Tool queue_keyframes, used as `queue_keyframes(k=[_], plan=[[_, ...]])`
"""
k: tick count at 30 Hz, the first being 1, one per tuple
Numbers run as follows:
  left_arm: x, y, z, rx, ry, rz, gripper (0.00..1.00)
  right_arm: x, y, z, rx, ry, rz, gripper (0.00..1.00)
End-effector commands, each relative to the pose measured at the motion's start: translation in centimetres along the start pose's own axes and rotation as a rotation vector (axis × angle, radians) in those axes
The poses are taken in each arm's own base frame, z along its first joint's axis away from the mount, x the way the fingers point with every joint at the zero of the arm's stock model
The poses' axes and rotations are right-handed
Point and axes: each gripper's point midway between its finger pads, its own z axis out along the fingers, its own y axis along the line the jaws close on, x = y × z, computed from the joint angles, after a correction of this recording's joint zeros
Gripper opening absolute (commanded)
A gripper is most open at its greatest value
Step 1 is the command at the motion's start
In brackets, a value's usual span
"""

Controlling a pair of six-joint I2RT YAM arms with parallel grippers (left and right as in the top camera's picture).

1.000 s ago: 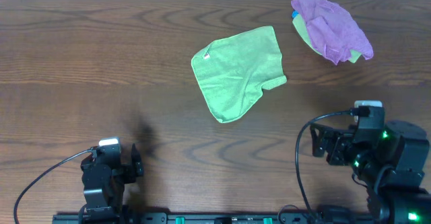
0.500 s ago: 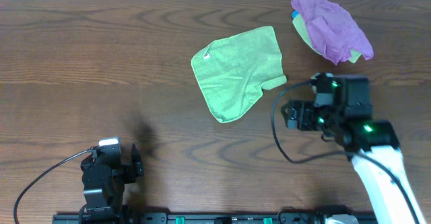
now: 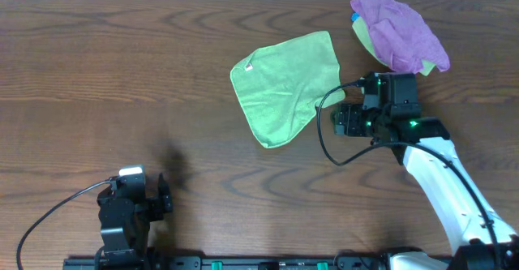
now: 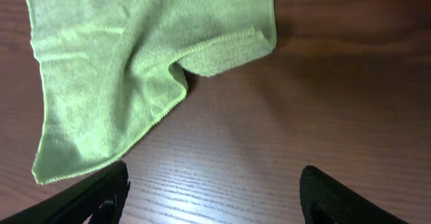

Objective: Fold the cloth
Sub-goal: 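Move the right gripper to the cloth's right edge and open the left gripper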

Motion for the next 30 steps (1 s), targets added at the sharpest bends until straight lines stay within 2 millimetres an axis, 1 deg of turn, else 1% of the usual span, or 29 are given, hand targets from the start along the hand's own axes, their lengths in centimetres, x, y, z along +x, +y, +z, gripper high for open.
queue_keyframes(k=[1, 8, 12, 14, 15, 18, 20, 21, 24, 26, 28, 30], plan=[[0.3, 0.0, 0.1, 0.001, 0.005, 0.007, 0.95, 0.0, 0.2, -0.1, 0.002, -0.002, 0.006, 0.82], [0.3, 0.0, 0.1, 0.001, 0.005, 0.006, 0.95, 0.7, 0.1, -0.1, 0.007, 0.025, 0.01, 0.81], [0.3, 0.0, 0.1, 0.0, 0.003, 0.007, 0.95, 0.9, 0.0, -0.1, 0.01, 0.035, 0.007, 0.83], [-0.4, 0.3, 0.1, -0.02, -0.024, 0.018, 0.95, 1.3, -0.1, -0.1, 0.015, 0.05, -0.001, 0.84], [-0.8, 0.1, 0.1, -0.006, -0.04, 0.007, 0.95, 1.4, -0.2, -0.1, 0.021, 0.055, -0.002, 0.84], [-1.5, -3.1, -0.2, 0.183, -0.064, -0.055, 0.95, 1.8, -0.7, -0.1, 0.046, 0.069, -0.005, 0.84], [-1.8, -5.2, -0.7, 0.307, -0.073, -0.052, 0.95, 2.1, -0.8, -0.2, 0.049, 0.081, -0.011, 0.84], [-1.9, -5.9, -1.0, 0.351, -0.079, -0.05, 0.95, 2.2, -0.8, -0.2, 0.05, 0.085, -0.021, 0.84], [-1.8, -7.4, -1.6, 0.445, -0.072, -0.046, 0.95, 2.2, -1.1, -0.3, 0.067, 0.09, -0.038, 0.84], [-2.0, -8.0, -1.9, 0.484, -0.083, -0.043, 0.95, 2.0, -1.2, -0.4, 0.075, 0.085, -0.044, 0.84], [-2.9, -8.8, -2.5, 0.537, -0.122, -0.033, 0.95, 1.8, -1.2, -0.4, 0.074, 0.079, -0.047, 0.84], [-4.2, -10.1, -3.6, 0.633, -0.176, -0.02, 0.95, 1.7, -1.1, -0.4, 0.073, 0.074, -0.048, 0.85]])
